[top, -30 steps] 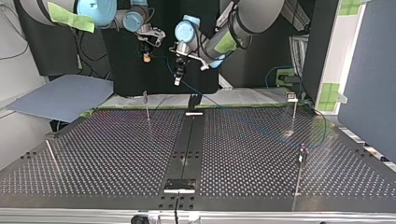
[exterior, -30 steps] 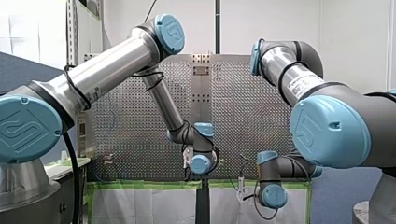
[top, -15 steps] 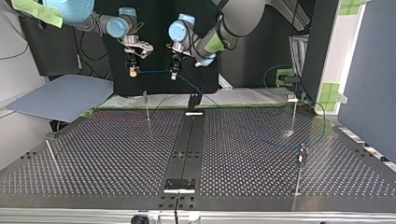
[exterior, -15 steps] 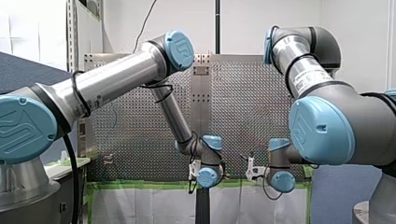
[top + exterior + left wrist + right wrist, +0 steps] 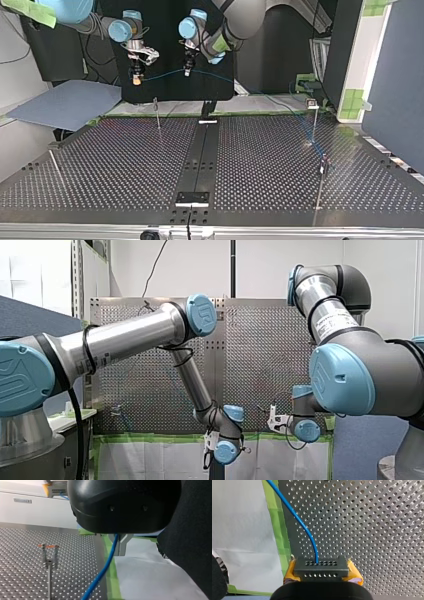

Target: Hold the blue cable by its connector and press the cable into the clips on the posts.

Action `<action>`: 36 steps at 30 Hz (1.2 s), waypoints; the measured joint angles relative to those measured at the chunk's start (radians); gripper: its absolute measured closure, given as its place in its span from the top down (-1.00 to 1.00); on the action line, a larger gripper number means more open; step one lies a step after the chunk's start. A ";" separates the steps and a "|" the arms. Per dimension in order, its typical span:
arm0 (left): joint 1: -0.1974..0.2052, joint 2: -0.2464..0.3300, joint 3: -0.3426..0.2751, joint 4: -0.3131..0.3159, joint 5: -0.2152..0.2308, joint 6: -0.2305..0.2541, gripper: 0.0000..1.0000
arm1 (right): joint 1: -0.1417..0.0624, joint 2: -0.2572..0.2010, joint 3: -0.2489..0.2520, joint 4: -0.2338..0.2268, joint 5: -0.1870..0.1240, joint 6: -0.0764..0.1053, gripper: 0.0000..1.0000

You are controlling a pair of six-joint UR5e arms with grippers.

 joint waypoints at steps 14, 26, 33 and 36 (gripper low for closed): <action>-0.044 -0.066 0.122 -0.063 -0.021 -0.057 -1.00 | -0.048 0.000 -0.045 0.024 -0.103 -0.028 -1.00; -0.051 -0.065 0.225 -0.115 -0.047 -0.112 -1.00 | -0.101 0.000 -0.100 0.085 -0.202 -0.004 -1.00; -0.038 -0.065 0.279 -0.121 -0.052 -0.129 -1.00 | -0.138 0.001 -0.131 0.086 -0.246 0.022 -1.00; -0.031 -0.066 0.305 -0.121 -0.051 -0.134 -1.00 | -0.151 0.001 -0.140 0.085 -0.263 0.029 -1.00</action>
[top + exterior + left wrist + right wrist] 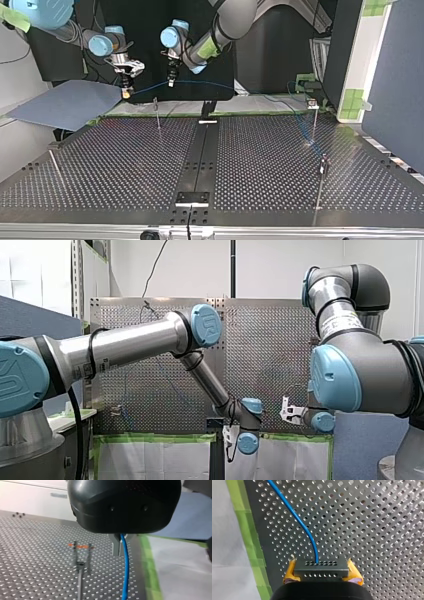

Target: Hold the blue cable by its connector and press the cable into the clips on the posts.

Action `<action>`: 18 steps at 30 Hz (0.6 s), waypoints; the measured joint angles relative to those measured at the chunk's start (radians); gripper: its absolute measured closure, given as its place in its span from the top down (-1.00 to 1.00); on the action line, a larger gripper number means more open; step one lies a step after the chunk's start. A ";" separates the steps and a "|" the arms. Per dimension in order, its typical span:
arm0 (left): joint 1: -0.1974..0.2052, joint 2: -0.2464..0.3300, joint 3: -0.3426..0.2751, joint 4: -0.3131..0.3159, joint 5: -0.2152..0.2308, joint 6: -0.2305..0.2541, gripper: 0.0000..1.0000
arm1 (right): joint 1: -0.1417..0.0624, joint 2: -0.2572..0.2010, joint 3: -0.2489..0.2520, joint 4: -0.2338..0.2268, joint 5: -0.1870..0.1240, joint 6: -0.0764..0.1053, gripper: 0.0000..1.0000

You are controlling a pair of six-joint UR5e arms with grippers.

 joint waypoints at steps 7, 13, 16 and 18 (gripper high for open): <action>0.018 0.000 0.059 0.005 0.010 -0.018 -1.00 | -0.018 0.000 -0.008 -0.007 -0.018 0.001 -1.00; 0.037 0.000 0.092 0.005 0.019 -0.026 -1.00 | -0.030 0.001 -0.013 -0.024 -0.025 0.006 -1.00; 0.048 -0.001 0.095 0.004 0.022 -0.028 -1.00 | -0.036 0.001 -0.019 -0.027 -0.028 0.015 -1.00; 0.056 -0.001 0.096 0.004 0.026 -0.029 -1.00 | -0.039 0.001 -0.022 -0.029 -0.030 0.021 -1.00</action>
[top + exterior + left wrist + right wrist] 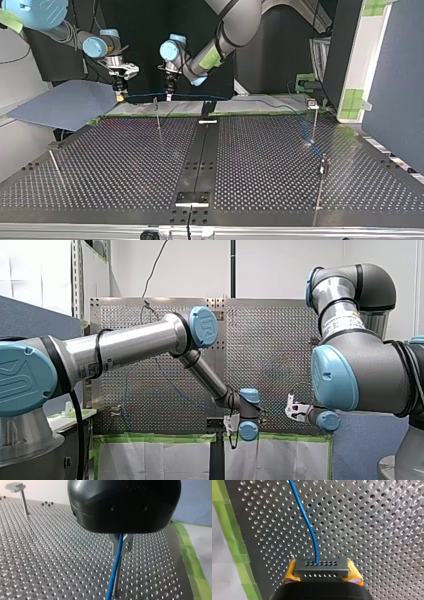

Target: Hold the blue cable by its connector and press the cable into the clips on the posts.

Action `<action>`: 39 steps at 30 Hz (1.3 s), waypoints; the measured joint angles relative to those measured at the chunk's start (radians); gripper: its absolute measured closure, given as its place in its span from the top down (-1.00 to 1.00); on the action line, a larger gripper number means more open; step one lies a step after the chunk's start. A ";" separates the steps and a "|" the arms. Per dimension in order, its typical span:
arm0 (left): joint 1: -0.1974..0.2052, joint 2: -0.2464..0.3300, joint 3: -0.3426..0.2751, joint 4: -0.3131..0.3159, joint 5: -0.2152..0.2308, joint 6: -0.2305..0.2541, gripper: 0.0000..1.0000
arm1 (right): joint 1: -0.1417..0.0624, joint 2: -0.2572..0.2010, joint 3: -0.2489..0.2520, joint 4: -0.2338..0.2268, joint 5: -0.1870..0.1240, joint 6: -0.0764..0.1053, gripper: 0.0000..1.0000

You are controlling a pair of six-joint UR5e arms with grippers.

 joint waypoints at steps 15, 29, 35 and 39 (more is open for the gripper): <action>0.022 -0.001 0.028 -0.004 0.037 0.000 -1.00 | -0.021 0.003 -0.008 -0.006 -0.003 0.014 -1.00; 0.024 -0.030 0.068 -0.036 0.074 -0.001 -1.00 | -0.032 0.004 -0.012 -0.014 0.005 0.019 -1.00; 0.026 -0.032 0.061 -0.032 0.082 -0.002 -1.00 | -0.032 0.006 -0.013 -0.014 0.005 0.018 -1.00; 0.029 -0.032 0.054 -0.029 0.087 -0.003 -1.00 | -0.032 0.006 -0.013 -0.014 0.005 0.018 -1.00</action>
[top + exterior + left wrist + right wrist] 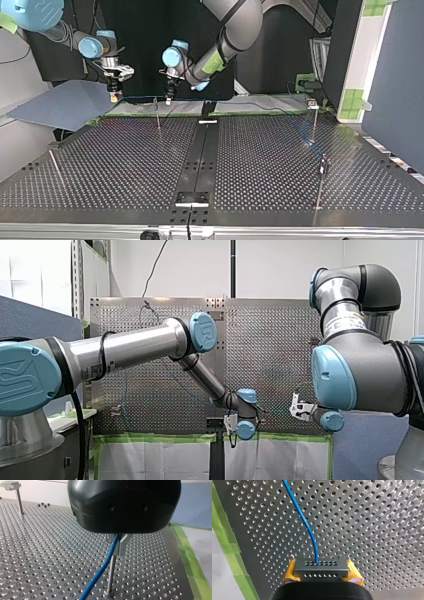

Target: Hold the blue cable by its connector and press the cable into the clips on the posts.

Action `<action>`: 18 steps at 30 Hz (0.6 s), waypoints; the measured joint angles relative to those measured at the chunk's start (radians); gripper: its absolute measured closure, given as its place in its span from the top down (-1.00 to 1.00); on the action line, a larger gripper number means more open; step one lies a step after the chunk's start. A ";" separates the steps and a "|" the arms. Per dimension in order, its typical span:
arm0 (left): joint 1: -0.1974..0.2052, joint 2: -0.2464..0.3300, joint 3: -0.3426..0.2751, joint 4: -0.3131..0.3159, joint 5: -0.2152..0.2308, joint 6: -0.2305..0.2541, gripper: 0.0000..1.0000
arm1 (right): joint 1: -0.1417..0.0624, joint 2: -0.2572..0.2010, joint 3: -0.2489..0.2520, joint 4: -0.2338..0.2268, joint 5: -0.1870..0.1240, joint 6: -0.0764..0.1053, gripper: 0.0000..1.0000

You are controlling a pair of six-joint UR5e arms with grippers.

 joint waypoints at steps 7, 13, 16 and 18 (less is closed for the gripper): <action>0.005 -0.009 0.018 0.002 0.019 -0.002 -1.00 | 0.002 0.016 -0.006 -0.005 -0.001 -0.006 -1.00; 0.011 -0.051 0.064 -0.034 0.038 -0.008 -1.00 | 0.004 0.028 -0.028 0.000 -0.001 -0.009 -1.00; 0.017 -0.063 0.066 -0.042 0.049 -0.013 -1.00 | 0.005 0.030 -0.034 0.000 0.000 -0.009 -1.00; 0.024 -0.066 0.057 -0.045 0.057 -0.014 -1.00 | 0.005 0.031 -0.037 0.000 0.000 -0.008 -1.00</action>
